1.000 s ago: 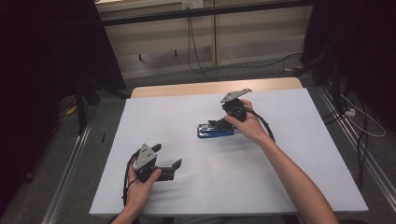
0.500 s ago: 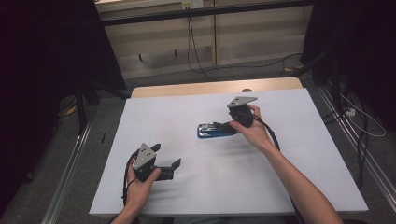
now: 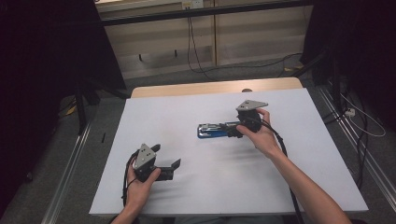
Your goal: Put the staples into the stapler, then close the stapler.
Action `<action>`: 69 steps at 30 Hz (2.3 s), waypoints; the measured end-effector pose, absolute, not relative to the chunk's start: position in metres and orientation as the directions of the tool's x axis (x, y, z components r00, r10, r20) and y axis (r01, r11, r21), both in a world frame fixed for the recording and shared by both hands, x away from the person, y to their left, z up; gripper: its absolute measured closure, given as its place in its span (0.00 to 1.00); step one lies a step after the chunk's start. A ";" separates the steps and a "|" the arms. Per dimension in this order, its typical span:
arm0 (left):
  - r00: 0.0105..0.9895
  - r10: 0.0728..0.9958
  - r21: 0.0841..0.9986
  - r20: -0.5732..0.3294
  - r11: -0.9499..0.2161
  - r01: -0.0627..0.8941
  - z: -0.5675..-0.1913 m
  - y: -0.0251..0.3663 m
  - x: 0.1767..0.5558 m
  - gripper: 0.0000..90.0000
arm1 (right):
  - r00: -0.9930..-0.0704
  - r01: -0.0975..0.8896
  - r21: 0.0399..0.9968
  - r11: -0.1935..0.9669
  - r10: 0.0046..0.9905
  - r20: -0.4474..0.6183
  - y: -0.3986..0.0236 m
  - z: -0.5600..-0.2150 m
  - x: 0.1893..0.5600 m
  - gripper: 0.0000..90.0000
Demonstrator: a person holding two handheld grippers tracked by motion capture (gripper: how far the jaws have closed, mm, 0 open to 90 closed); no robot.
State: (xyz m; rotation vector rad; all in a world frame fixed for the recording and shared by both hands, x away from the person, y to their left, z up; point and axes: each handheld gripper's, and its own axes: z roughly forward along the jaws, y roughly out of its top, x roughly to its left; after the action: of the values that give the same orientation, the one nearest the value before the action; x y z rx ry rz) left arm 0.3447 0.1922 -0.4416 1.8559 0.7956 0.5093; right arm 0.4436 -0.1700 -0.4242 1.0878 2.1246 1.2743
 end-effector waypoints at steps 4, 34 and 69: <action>0.691 0.723 0.918 -0.010 -0.268 0.293 -0.442 0.195 0.344 0.04 | -0.583 0.396 0.884 0.250 0.812 0.032 -0.174 -0.428 0.436 0.04; 0.685 0.728 0.919 -0.027 -0.251 0.304 -0.439 0.192 0.346 0.05 | -0.518 0.378 0.900 0.216 0.855 0.012 -0.208 -0.431 0.404 0.03; 0.706 0.706 0.916 0.052 -0.315 0.248 -0.441 0.139 0.380 0.04 | -0.494 0.404 0.896 0.185 0.868 0.043 -0.235 -0.441 0.395 0.04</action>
State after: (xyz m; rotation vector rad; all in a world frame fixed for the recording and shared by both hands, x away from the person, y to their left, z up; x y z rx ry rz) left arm 0.3799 0.1394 -0.4414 1.8817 0.7423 0.5563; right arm 0.3949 -0.2353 -0.4405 1.1894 1.9833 1.2675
